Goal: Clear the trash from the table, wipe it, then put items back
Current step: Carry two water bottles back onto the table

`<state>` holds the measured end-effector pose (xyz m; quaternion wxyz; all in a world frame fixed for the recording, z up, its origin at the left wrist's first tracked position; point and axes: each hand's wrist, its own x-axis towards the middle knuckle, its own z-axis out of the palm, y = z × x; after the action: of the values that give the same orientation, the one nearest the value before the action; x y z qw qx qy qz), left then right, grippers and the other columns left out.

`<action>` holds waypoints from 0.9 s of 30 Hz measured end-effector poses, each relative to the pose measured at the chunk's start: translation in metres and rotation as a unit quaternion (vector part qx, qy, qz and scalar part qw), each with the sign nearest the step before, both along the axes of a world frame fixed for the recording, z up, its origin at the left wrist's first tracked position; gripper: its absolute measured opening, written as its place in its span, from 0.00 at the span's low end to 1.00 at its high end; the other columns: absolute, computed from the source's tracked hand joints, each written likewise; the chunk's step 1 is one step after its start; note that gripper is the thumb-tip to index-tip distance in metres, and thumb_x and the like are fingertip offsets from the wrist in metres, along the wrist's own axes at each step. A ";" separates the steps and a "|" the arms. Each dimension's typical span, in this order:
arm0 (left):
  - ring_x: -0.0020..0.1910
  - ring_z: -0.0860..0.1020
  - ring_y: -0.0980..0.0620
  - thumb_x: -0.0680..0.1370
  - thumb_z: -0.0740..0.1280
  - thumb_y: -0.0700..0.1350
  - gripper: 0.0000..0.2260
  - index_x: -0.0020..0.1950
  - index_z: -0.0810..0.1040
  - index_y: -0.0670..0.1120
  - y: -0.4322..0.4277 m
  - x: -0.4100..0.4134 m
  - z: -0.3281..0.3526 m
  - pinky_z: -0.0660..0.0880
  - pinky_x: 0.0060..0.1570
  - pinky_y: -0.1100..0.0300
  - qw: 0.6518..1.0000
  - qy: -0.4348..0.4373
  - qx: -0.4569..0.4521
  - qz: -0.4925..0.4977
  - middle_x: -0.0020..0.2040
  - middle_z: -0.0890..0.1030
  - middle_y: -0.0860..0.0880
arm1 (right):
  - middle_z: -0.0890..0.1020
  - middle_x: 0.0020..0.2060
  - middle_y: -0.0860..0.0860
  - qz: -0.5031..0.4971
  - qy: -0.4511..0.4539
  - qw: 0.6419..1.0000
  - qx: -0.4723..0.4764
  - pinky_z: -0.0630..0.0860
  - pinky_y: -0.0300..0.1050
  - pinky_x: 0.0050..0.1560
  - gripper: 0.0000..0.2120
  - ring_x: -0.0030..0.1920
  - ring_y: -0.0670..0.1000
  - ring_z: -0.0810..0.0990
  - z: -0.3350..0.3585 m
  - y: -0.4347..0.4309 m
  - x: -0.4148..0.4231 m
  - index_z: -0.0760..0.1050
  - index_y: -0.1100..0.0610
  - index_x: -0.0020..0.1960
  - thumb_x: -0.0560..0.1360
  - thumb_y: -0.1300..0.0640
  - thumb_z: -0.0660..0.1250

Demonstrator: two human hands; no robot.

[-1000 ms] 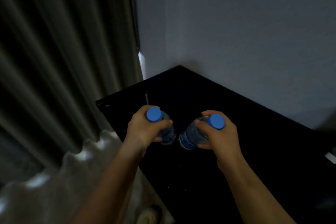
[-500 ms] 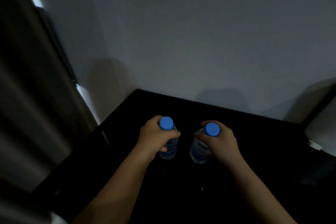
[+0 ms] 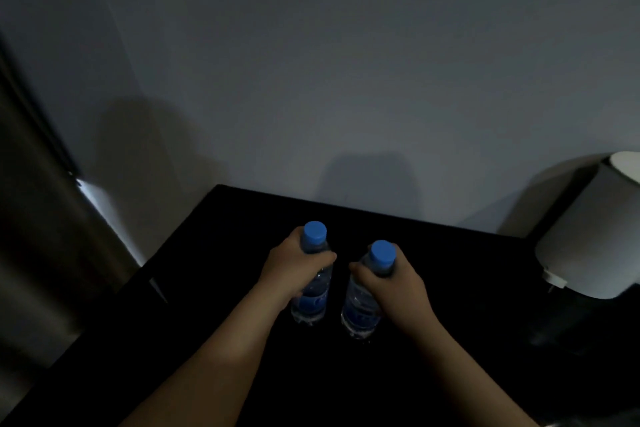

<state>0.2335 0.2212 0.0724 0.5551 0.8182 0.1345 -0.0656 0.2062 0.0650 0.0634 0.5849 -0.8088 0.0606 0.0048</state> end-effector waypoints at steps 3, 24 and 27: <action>0.52 0.77 0.53 0.71 0.72 0.48 0.20 0.61 0.72 0.54 -0.002 0.000 -0.010 0.74 0.54 0.59 1.000 -0.030 0.006 -0.004 0.56 0.78 0.51 | 0.79 0.45 0.42 0.013 0.020 0.999 0.033 0.72 0.35 0.41 0.15 0.45 0.40 0.77 -0.002 -0.003 0.000 0.71 0.44 0.50 0.69 0.51 0.74; 0.53 0.78 0.48 0.69 0.74 0.40 0.25 0.60 0.68 0.56 -0.037 0.047 -0.029 0.79 0.42 0.52 0.991 0.049 -0.108 -0.058 0.55 0.78 0.51 | 0.79 0.49 0.45 -0.001 0.060 0.998 0.020 0.73 0.38 0.46 0.29 0.50 0.47 0.78 -0.019 -0.043 0.041 0.67 0.46 0.58 0.64 0.63 0.75; 0.55 0.78 0.47 0.69 0.74 0.42 0.24 0.59 0.68 0.56 -0.061 0.075 -0.025 0.80 0.41 0.52 0.990 0.050 -0.104 -0.081 0.57 0.77 0.50 | 0.80 0.51 0.48 -0.044 0.041 0.998 0.011 0.74 0.44 0.51 0.30 0.52 0.49 0.79 -0.017 -0.067 0.067 0.68 0.49 0.60 0.63 0.64 0.76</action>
<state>0.3082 0.1605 0.0470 0.6229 0.7597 0.0880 -0.1649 0.2733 -0.0021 0.0462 0.5902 -0.7982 0.1198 0.0131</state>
